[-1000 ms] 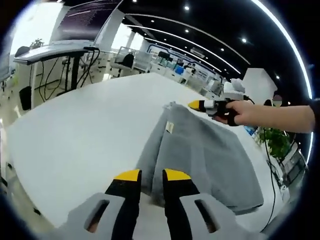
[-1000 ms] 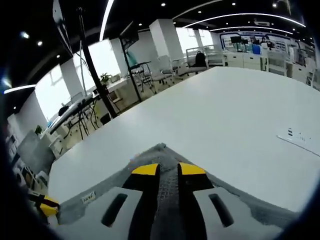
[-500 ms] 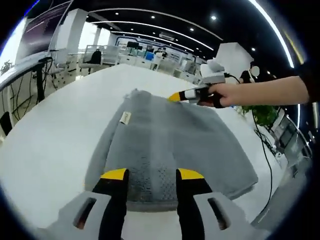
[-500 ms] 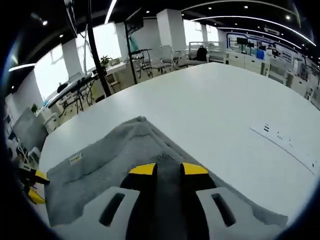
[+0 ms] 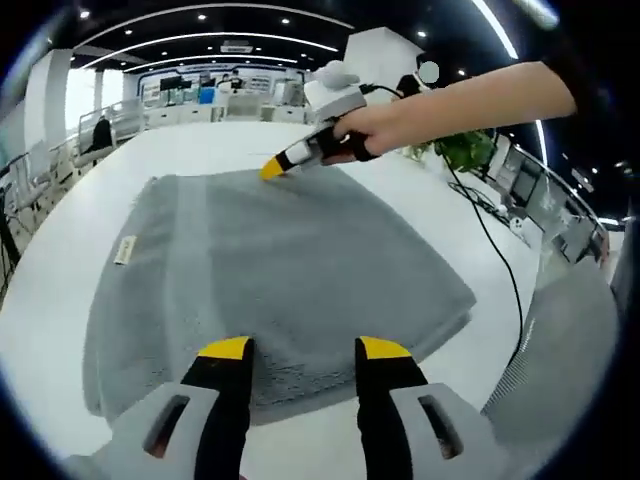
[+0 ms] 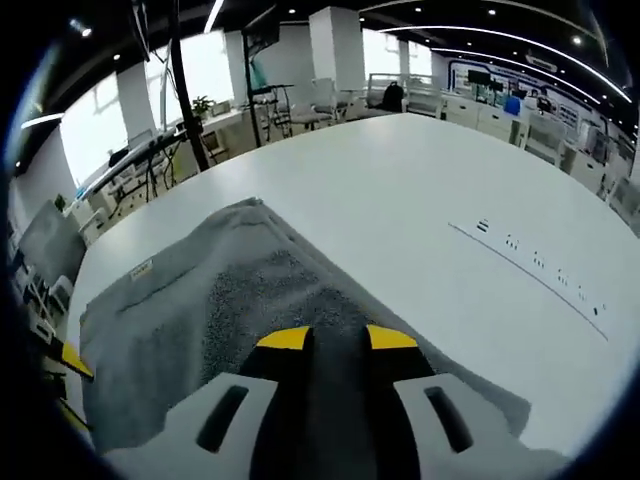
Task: Fold the towel on the table until its edges align and the towel forms a compact rectangular stack.
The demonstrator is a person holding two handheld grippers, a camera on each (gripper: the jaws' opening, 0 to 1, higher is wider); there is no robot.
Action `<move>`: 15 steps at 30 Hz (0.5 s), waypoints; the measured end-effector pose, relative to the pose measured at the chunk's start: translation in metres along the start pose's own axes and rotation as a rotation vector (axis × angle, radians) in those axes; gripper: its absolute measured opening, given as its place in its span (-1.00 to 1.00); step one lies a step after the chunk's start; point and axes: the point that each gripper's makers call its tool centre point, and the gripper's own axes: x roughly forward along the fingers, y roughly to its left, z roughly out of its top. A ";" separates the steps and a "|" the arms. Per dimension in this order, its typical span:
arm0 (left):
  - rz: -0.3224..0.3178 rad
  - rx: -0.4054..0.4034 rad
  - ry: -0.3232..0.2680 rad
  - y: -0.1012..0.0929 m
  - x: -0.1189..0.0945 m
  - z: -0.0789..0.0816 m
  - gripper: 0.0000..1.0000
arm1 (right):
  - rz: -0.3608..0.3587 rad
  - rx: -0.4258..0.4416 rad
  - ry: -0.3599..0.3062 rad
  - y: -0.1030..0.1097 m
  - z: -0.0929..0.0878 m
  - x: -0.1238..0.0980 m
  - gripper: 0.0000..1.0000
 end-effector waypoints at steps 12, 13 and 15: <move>-0.234 0.151 0.044 -0.086 0.021 0.005 -0.18 | -0.052 0.035 0.017 -0.032 -0.022 -0.034 -0.63; -0.252 0.151 0.041 -0.093 0.023 0.006 -0.18 | -0.054 0.035 0.018 -0.034 -0.023 -0.035 -0.63; -0.274 0.160 0.042 -0.104 0.026 0.008 -0.19 | -0.058 0.041 0.015 -0.039 -0.024 -0.040 -0.63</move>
